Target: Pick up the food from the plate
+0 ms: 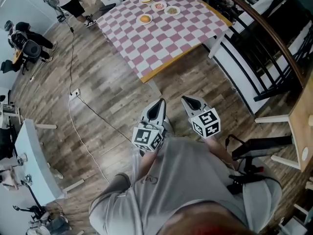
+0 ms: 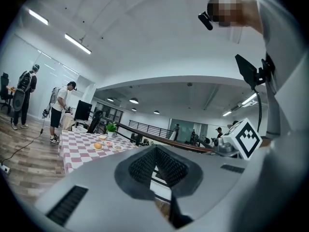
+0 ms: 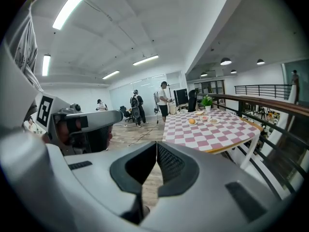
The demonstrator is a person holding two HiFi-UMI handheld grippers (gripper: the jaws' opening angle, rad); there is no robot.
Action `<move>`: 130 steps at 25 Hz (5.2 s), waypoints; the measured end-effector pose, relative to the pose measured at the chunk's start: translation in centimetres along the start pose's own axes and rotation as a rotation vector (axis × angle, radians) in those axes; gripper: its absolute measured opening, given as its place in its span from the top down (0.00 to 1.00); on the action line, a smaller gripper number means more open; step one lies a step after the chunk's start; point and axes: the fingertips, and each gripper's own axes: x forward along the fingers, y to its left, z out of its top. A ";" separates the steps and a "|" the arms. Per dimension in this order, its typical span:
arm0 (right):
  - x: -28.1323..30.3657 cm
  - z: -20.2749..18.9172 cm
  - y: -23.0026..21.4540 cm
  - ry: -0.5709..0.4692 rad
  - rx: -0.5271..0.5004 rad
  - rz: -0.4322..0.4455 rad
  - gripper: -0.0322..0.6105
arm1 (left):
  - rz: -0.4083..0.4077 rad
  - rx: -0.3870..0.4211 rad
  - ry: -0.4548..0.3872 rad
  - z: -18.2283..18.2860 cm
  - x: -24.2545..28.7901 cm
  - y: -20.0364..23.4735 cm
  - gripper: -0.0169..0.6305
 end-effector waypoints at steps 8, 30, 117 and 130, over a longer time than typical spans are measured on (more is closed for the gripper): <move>7.6 5.4 -1.5 0.022 -0.061 -0.016 0.93 | -0.014 0.045 -0.025 3.1 4.3 8.2 0.96; 16.5 10.7 -2.7 0.021 -0.044 -0.136 0.93 | -0.018 0.098 -0.001 4.7 7.8 24.5 0.96; 39.5 29.7 -17.7 -0.120 -0.276 0.357 0.93 | 0.422 0.115 -0.046 13.9 24.6 36.0 0.96; 40.9 31.0 -20.3 -0.137 -0.176 0.284 0.58 | 0.436 0.159 -0.067 15.3 24.5 35.9 0.96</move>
